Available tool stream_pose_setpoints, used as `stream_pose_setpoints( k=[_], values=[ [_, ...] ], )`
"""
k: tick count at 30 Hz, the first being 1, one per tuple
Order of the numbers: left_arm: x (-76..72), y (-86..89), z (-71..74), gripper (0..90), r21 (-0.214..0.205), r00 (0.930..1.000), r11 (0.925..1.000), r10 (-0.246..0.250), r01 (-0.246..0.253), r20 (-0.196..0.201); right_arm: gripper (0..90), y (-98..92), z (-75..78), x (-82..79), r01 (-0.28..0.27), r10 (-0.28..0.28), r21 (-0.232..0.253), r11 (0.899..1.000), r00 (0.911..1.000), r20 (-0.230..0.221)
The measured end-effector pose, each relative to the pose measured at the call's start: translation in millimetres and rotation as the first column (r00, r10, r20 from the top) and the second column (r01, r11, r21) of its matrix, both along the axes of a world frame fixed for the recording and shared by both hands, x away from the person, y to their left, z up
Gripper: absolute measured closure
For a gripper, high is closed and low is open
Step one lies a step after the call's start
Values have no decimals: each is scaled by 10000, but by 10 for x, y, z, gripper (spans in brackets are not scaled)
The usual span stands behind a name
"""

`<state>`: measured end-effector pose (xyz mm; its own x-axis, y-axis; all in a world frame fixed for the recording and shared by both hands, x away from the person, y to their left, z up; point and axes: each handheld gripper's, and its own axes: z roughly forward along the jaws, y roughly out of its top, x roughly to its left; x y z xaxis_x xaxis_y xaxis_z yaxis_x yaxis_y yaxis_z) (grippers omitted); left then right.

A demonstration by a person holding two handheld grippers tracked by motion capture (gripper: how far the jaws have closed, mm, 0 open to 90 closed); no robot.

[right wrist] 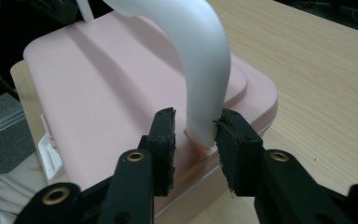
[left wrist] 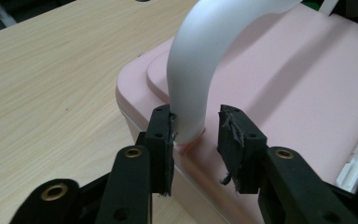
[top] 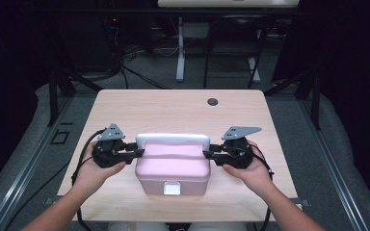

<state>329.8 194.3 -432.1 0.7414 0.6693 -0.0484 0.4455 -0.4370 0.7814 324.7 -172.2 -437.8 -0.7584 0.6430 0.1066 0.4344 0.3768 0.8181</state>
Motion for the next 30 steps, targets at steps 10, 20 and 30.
stream_pose_setpoints(
  k=[10, 20, 30],
  values=[
    [61, 21, -36, 721, -430, 9995, 9988, 211, -222, -244, 740, 19, -32, 77, 302, -292, 297, 9991, 9990, -344],
    [-10, 18, 2, 733, -315, 9987, 9992, 211, -226, -473, 744, 28, -12, 16, 199, -193, 166, 9997, 9993, -318],
    [111, 14, 188, 729, -530, 9973, 9980, 322, -357, -656, 745, -4, 135, 105, 433, -390, 742, 9963, 9975, -592]
  ],
)
